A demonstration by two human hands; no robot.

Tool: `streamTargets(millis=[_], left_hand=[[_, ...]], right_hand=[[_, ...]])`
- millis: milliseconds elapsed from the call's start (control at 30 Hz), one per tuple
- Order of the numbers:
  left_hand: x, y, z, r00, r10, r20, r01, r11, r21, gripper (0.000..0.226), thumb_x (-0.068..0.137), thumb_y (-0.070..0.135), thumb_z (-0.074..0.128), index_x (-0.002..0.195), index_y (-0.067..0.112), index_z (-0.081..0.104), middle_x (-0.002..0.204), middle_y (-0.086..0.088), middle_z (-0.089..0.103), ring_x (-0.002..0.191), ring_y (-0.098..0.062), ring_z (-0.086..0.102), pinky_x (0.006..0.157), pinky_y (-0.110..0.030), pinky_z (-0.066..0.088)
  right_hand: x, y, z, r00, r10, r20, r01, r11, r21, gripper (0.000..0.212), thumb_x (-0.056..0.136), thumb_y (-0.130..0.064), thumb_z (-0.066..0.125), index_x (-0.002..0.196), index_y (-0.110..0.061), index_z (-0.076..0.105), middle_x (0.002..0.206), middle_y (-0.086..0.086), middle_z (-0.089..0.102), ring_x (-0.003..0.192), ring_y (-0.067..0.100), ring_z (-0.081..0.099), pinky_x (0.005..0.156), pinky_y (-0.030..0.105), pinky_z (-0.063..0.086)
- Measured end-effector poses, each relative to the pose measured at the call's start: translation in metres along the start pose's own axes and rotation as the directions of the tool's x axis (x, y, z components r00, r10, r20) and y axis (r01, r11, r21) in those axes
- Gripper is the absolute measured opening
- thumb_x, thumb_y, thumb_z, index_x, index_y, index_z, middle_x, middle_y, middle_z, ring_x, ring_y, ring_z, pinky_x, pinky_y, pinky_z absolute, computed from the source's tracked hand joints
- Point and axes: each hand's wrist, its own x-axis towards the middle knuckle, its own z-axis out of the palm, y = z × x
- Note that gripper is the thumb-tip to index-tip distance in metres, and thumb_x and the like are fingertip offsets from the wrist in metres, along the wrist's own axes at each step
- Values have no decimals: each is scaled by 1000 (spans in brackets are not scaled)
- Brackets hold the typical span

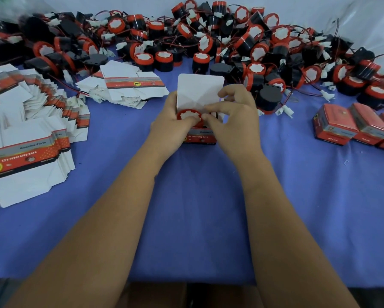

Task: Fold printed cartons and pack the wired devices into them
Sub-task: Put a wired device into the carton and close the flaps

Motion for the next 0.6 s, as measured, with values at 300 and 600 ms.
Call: streamTargets(millis=[300,600], left_hand=[[-1,4,2,999,-39,-23,40,999,23,36,83,45,54,118,48,46,105,29,63,118,-13,57,102,-38,47],[1,5,-3,999,-47,20,51,957,-285,49,105,38,24,128,21,64,109,0,75,102,-15,71,82,-27,55]], right_hand=[[-6,-10,-5,976,115,186,-165,945,283,33,87,-1,62,114,-19,68,108,-10,68,112,8,59,99,24,46],[-5,-10,-1,923,296,245,-375,835,403,23,98,-7,52,117,-18,62,103,-10,73,103,-3,63,86,12,49]])
